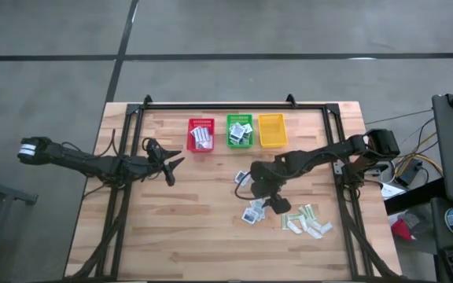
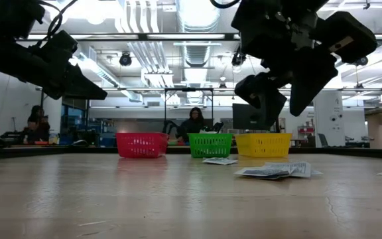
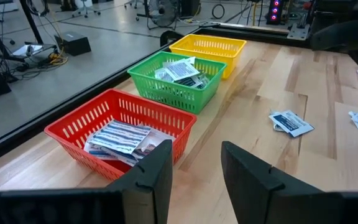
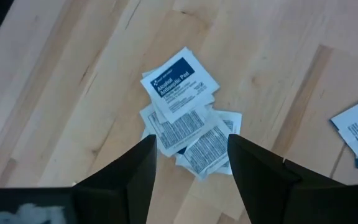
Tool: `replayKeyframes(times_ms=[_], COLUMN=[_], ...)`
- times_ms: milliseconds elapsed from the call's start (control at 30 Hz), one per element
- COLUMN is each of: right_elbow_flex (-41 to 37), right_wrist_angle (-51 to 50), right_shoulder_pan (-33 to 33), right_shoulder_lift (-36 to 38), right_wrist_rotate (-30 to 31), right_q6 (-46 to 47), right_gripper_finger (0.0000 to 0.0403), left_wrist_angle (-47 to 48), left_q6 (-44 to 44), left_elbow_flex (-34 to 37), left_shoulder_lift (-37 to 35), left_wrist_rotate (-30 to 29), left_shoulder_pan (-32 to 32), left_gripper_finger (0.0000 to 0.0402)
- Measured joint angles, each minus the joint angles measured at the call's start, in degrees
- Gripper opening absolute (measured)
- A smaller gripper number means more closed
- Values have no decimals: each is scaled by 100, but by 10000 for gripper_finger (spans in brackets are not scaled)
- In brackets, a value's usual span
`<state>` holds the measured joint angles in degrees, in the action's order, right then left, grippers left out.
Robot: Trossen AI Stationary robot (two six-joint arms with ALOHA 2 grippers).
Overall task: Pick & Place First Aid Supplies
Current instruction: Put the alcohol pad into the green basket
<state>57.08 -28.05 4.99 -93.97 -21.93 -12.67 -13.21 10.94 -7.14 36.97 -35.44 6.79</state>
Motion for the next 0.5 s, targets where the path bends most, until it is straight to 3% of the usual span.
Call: replayKeyframes(times_ms=[300, 500], right_elbow_flex=[0, 241], right_wrist_angle=[120, 236], right_shoulder_pan=[53, 110], right_shoulder_lift=[-16, -638], right_wrist_rotate=[1, 1], right_q6=[-146, -187], right_gripper_finger=[196, 196], left_wrist_angle=[0, -2], left_q6=[-4, -5], left_elbow_flex=[0, 0], left_shoulder_lift=[0, 0], left_wrist_rotate=[0, 2], left_shoulder_pan=[0, -2], left_gripper_finger=[133, 133])
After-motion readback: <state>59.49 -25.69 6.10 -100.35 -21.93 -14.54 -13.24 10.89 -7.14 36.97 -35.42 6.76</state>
